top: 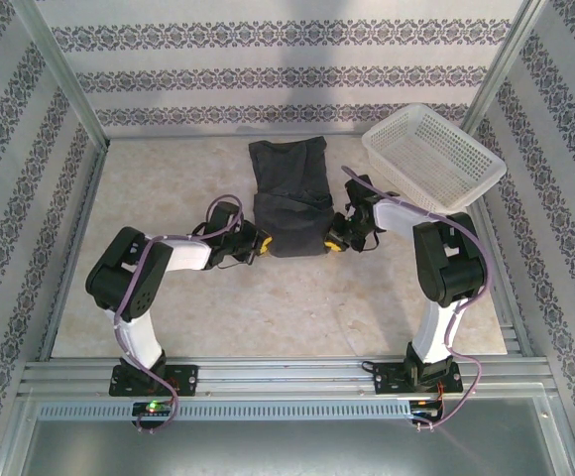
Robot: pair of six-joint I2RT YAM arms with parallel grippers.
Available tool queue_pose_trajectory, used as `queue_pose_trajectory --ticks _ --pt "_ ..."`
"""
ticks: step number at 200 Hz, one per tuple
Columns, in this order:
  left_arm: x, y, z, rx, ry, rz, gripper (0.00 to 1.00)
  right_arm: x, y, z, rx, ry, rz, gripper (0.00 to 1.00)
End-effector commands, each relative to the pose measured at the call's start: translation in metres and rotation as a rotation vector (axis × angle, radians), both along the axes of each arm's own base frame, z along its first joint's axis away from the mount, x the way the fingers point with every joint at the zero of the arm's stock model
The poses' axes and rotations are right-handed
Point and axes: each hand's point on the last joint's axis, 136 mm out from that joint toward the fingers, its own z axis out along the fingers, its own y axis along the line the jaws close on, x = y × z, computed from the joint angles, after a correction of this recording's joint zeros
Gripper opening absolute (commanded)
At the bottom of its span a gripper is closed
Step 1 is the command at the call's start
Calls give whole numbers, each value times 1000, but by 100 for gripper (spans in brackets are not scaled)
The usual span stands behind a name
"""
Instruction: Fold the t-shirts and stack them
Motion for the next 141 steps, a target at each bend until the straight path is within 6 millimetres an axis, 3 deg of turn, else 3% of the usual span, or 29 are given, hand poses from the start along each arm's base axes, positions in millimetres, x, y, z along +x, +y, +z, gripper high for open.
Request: queue_pose_trajectory --ticks 1,34,59,78,96,113,141 --pt "29 8 58 -24 -121 3 0 39 1 66 48 -155 -34 0" --pt "64 19 129 -63 -240 -4 0 70 5 131 92 -266 -40 0" --pt "57 19 140 -73 -223 -31 0 66 8 141 123 -249 -44 0" --pt "30 16 121 -90 -151 -64 1 47 16 130 159 -213 -39 0" --pt "-7 19 95 -81 -69 -92 1 17 21 114 163 -166 -27 0" --pt "-50 17 66 -71 13 -134 3 -18 24 97 153 -128 -9 0" --pt "-127 21 12 -30 163 -207 9 -91 27 48 114 -6 46 0"
